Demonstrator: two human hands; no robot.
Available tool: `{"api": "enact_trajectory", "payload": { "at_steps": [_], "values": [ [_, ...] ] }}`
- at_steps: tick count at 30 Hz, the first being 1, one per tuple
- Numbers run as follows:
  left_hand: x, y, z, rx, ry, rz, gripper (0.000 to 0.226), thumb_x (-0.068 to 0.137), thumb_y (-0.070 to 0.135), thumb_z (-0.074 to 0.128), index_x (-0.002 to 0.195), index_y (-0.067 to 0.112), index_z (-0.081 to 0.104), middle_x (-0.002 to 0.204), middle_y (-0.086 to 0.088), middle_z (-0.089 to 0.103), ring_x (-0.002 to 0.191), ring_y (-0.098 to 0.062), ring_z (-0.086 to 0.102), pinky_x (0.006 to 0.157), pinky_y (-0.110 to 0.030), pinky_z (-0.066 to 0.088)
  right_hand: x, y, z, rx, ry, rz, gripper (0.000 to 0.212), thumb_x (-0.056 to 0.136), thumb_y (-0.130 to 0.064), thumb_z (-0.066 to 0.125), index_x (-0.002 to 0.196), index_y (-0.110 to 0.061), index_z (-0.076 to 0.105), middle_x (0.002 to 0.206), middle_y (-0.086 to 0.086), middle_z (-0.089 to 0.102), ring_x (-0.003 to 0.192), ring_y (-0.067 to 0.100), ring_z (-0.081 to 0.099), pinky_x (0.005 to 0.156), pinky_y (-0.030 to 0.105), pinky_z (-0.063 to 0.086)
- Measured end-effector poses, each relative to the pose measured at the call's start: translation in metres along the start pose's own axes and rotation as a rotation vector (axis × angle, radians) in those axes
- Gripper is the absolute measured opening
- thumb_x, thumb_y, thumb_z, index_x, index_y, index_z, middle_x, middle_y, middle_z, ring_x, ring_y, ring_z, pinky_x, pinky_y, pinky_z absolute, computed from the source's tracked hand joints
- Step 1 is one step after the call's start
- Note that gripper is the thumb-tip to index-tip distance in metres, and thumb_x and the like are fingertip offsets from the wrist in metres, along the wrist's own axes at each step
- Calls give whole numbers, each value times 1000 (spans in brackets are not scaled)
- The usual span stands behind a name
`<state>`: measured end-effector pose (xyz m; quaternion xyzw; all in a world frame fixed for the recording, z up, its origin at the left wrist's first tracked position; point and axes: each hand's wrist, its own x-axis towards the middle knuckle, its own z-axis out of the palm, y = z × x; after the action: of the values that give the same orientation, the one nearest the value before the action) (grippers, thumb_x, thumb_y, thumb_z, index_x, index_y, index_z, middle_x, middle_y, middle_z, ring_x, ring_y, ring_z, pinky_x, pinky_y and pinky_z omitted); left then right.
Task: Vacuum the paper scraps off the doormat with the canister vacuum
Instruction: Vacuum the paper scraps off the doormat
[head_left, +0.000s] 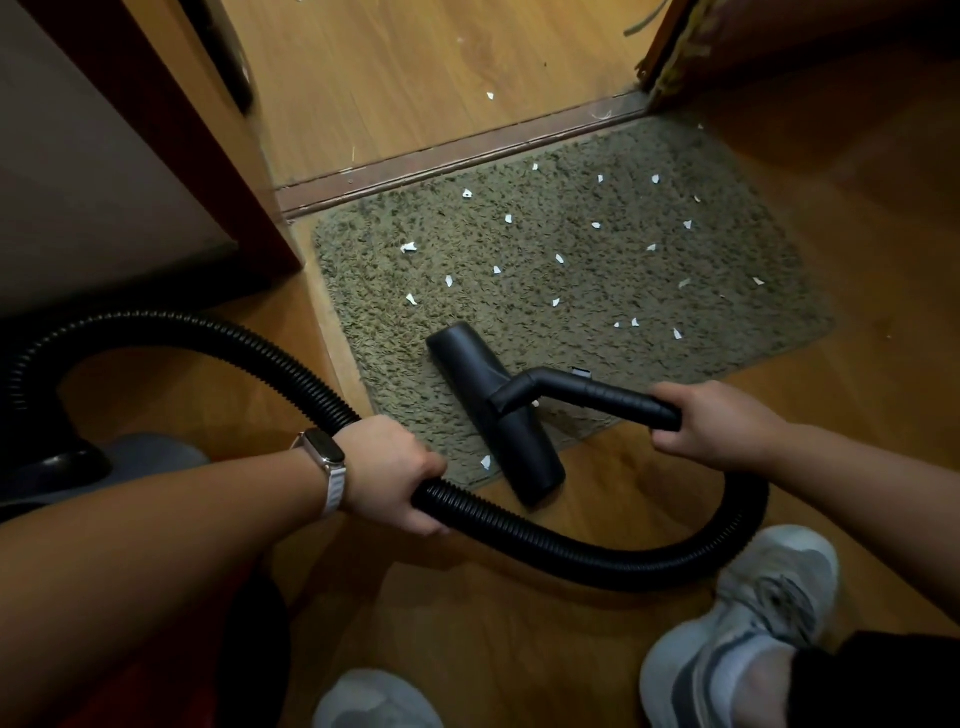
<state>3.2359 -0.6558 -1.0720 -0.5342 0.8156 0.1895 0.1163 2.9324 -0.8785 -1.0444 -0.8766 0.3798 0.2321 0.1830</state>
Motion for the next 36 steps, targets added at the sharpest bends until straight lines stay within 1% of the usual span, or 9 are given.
{"api": "enact_trajectory", "payload": {
  "at_steps": [7,11,15,19,22,26,31,33,36],
  "values": [
    [4,1,-3,-3,11,1,61,80,82,42,92,25,59,81,5,66,74,-19,66,66,-30,53,-4,-7,0,-127,-99,-138,20,83,-40,64,96,-30,53,68,-9,54,61,8,52,54,29,41],
    [5,2,-3,-25,18,31,62,80,82,42,96,25,62,83,6,65,75,-16,65,66,-29,53,-3,-10,3,-193,-148,-203,20,83,-42,62,98,-33,51,72,-8,56,68,14,56,56,31,40],
    [10,3,-5,-26,1,1,59,80,83,40,91,27,56,78,8,61,73,-17,65,65,-29,52,-2,5,-5,-156,-111,-115,20,82,-39,66,95,-31,53,67,-9,54,62,13,53,53,29,35],
    [15,1,-5,-26,28,-26,60,78,84,40,87,26,53,78,4,64,70,-19,65,64,-33,55,-2,24,-14,-94,-52,-14,27,82,-38,68,107,-32,61,67,-10,57,60,7,53,50,25,36],
    [18,1,-6,-19,31,-37,61,78,85,40,88,26,55,77,5,63,70,-19,64,65,-32,55,-2,28,-14,-85,-24,12,37,82,-38,69,118,-30,60,68,-11,55,63,14,54,53,27,37],
    [20,-2,-5,6,19,-20,61,78,84,41,91,26,56,79,4,65,73,-19,65,64,-31,53,-2,18,-6,-80,-50,-42,32,82,-39,67,112,-29,61,69,-7,59,62,13,56,55,29,43],
    [20,-3,-5,-10,-41,10,59,79,82,42,94,28,60,78,9,62,73,-14,65,65,-28,52,3,0,0,-89,-146,-152,18,85,-36,65,99,-32,54,66,-9,52,56,1,45,48,23,31],
    [20,-4,-3,-14,-41,3,61,78,84,40,93,28,58,76,10,59,72,-15,65,65,-29,53,4,3,0,-56,-137,-123,18,85,-35,66,98,-33,54,66,-9,53,57,2,48,49,25,33],
    [21,-6,1,2,-25,-17,64,76,86,38,93,27,56,80,6,65,73,-18,66,66,-32,55,7,16,-2,18,-55,8,30,82,-36,69,111,-33,59,72,-10,58,66,14,55,56,28,38]
  ]
}}
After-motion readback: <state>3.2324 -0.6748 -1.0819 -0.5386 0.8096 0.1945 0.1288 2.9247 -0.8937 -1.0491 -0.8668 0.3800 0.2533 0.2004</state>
